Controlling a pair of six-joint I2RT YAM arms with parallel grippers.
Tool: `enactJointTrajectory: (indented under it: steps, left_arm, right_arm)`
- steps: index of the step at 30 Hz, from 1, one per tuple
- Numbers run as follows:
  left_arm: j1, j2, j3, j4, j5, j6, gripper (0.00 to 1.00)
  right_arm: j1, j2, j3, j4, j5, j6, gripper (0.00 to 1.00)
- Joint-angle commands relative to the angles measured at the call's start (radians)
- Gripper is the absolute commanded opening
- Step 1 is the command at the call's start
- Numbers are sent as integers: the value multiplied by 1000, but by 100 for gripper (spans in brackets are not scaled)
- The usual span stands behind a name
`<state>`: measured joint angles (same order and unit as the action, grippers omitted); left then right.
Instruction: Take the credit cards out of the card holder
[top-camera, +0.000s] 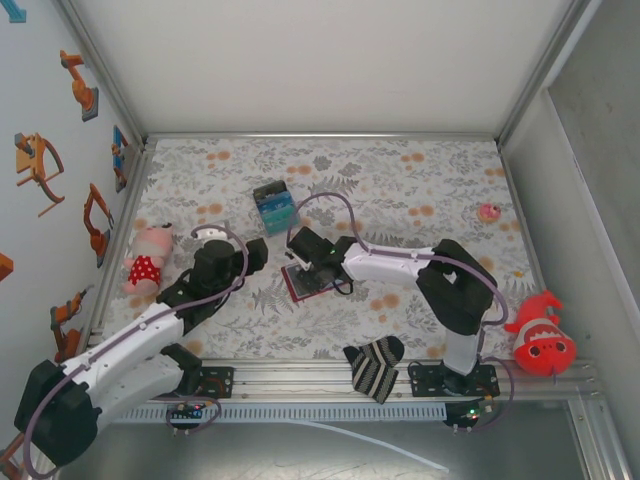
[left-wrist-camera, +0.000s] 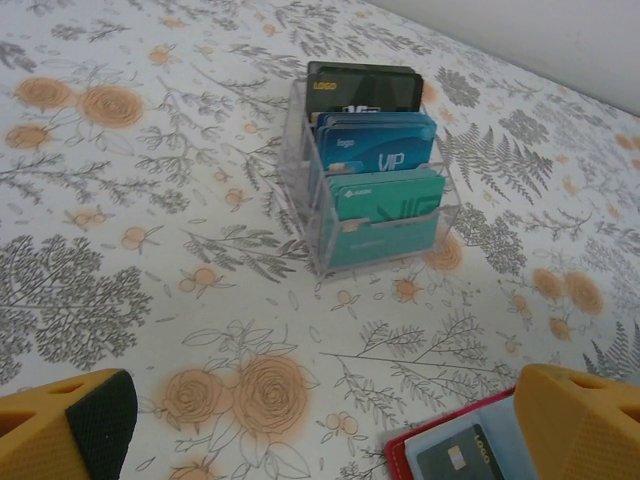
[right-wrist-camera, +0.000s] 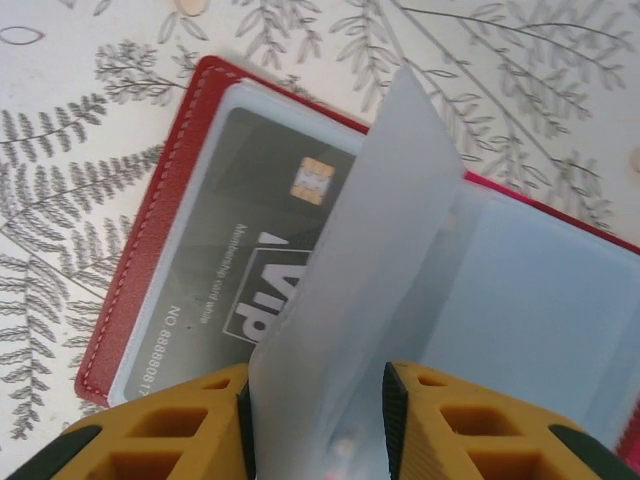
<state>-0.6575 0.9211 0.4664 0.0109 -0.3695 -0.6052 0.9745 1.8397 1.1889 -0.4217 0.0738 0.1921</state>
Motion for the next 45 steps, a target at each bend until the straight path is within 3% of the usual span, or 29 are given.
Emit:
enactJointTrajectory:
  steps: [1, 17, 21, 27, 34, 45]
  left_arm:
    - [-41, 45, 51, 1, -50, 62, 97]
    - [-320, 475, 240, -141, -265, 65, 97]
    - [-356, 575, 286, -197, -284, 26, 97]
    - [-357, 581, 254, -205, -289, -36, 97]
    - [-318, 557, 186, -165, -201, -83, 97]
    - [-260, 597, 171, -112, -98, -69, 97]
  right_arm:
    - [-22, -54, -24, 9, 56, 45, 37]
    - [-142, -104, -102, 50, -2, 137, 36]
    - [-177, -109, -121, 49, -33, 164, 36]
    - [-229, -154, -144, 44, -80, 190, 33]
    - [-269, -190, -105, 24, -266, 222, 24]
    - [-272, -79, -13, -9, -519, 265, 22]
